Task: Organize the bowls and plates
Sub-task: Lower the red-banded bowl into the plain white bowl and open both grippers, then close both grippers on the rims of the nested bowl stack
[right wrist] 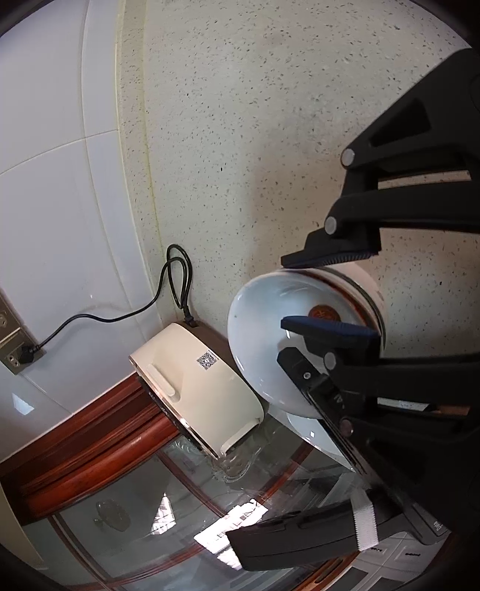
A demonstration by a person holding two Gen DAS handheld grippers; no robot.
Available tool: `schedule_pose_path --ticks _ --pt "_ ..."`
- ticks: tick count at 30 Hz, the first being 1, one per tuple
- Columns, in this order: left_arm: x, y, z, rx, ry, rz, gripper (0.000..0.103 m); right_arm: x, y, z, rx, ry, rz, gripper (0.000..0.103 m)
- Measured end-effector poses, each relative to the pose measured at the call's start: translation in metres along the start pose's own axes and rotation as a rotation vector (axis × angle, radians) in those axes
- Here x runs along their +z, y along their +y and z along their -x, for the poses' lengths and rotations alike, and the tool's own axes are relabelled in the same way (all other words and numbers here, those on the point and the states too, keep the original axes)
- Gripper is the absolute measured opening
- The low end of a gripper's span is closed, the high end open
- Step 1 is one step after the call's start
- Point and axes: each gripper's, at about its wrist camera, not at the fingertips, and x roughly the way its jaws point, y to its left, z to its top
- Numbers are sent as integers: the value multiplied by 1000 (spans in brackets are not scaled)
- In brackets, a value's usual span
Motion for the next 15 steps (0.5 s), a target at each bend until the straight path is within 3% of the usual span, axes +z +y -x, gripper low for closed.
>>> schedule_pose_path --ticks 2,4,6,8,15 --pt "0 0 0 -4 2 0 28 1 -3 2 5 -1 -18 48" --pt "0 0 2 -23 5 4 34 3 -9 3 19 -4 -50 53" --pt "1 -2 4 -41 6 6 43 5 -19 4 47 -1 -108 60" --pt "2 -3 4 -77 13 19 57 5 -27 3 70 7 -171 75" --pt "5 3 9 -183 25 61 76 6 -44 0 136 22 -282 77"
